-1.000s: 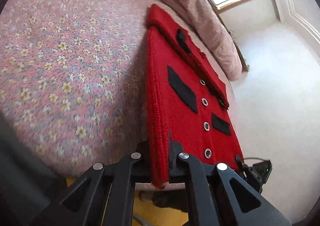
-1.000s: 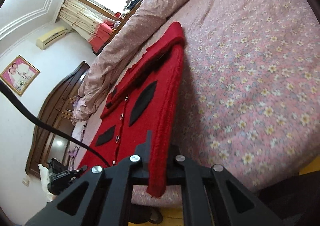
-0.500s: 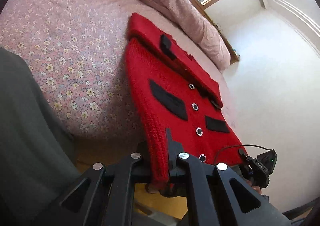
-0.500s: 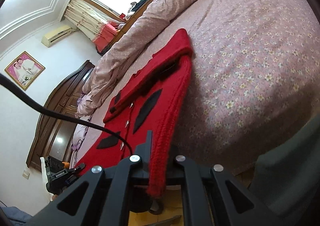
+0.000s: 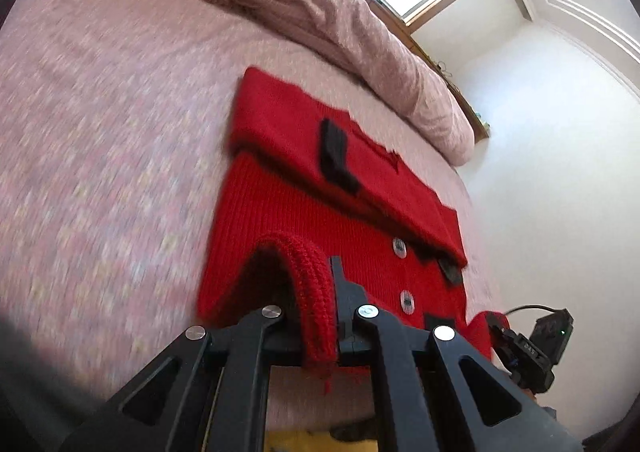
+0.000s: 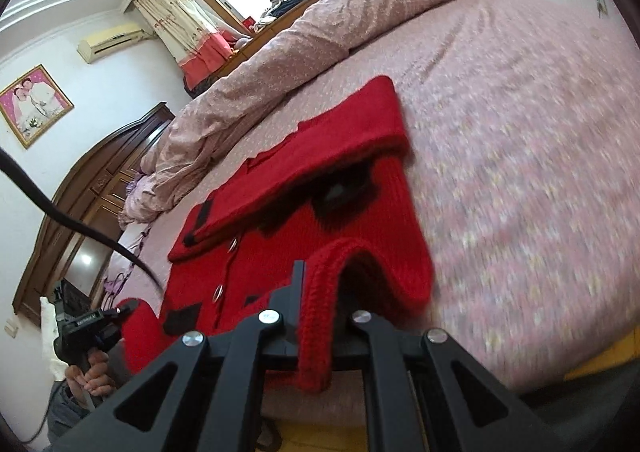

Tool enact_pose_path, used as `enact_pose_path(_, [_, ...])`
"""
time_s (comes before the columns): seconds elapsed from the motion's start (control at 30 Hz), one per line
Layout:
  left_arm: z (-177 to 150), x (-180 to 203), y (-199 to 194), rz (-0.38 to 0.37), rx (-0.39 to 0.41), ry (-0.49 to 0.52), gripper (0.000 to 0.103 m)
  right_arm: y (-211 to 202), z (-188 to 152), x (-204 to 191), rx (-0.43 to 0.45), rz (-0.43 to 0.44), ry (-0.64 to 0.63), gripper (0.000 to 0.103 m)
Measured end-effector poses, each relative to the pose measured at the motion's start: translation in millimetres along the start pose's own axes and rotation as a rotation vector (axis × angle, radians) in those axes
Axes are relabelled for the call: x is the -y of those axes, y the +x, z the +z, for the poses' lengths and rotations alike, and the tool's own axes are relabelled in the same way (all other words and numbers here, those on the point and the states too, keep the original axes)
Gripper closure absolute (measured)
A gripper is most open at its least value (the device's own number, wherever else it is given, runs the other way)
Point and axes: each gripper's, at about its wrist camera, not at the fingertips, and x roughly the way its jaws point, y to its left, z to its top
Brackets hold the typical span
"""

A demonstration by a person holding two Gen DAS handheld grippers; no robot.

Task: Fold small clothes
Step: 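Carry the hem over the body onto the collar with both tools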

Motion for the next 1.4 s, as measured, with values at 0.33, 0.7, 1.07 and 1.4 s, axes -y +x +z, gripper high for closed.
enact_pose_path(0.33, [50.5,5.2,6.2,-0.038,0.124,0.003,0.102,23.6,53.9,-2.9,0.044,-0.058,-0.035,0.097])
enact_pose_path(0.7, [64.0,12.1,16.7,-0.066,0.159,0.082,0.102,40.2,74.2,8.0,0.089,0.088,-0.034,0.096])
enact_pose_path(1.07, [115.2,12.8,43.9,-0.123,0.197,0.084,0.102,54.8,114.3,10.4,0.146,0.150,-0.050,0.096])
enact_pose_path(1.4, [145.2,-0.7,86.9,-0.070,0.180,0.065,0.102,100.7,150.6,20.4,0.123,0.139,-0.032,0.096])
